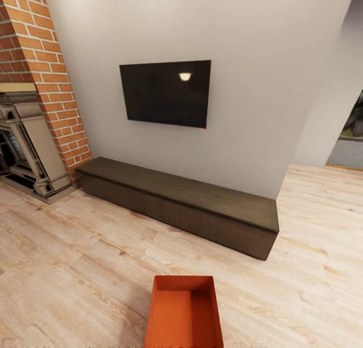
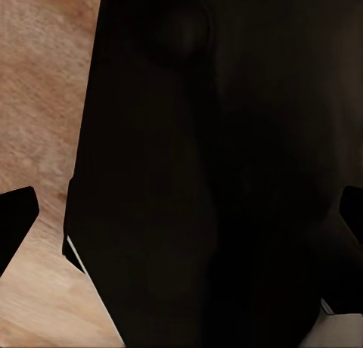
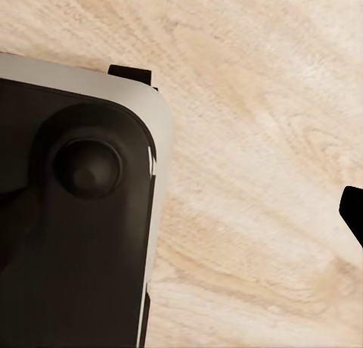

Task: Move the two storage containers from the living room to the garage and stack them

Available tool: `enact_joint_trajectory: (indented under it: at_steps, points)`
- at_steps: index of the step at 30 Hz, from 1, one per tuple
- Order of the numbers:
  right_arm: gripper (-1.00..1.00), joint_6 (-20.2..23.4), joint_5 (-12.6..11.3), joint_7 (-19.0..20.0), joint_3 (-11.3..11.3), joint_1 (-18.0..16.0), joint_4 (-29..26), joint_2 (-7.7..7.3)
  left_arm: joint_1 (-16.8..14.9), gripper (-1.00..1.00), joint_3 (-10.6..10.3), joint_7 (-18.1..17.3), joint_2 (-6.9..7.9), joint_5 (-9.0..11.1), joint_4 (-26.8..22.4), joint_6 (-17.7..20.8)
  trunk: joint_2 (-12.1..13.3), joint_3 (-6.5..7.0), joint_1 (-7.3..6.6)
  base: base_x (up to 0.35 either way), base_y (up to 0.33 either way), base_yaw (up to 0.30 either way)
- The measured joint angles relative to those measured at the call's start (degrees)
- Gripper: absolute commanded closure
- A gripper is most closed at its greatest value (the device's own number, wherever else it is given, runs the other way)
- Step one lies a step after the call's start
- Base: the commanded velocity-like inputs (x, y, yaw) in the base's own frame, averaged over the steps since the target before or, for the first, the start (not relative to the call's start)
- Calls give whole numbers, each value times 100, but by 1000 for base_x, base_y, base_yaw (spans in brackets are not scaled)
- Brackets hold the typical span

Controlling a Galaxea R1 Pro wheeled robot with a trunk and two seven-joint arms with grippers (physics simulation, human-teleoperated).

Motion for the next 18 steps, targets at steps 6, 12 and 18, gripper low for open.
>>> enact_joint_trajectory:
  at_steps: [6, 12, 18]
  points:
    - [-100, -2, -2, 0, -3, -3, 0, -2, 0, -100, 5, -2, 0, -1, 0, 0, 0, -55, 0, 0, 0, 80]
    - [-100, -3, -1, 0, -5, -4, 0, 0, 0, -100, 0, 0, 0, 0, 0, 0, 0, -111, 0, 0, 0, -2]
    - [-100, -3, -4, -7, -5, -3, 0, 8, 0, -100, 3, 1, 0, -1, -1, 0, 0, -165, 0, 0, 0, -126]
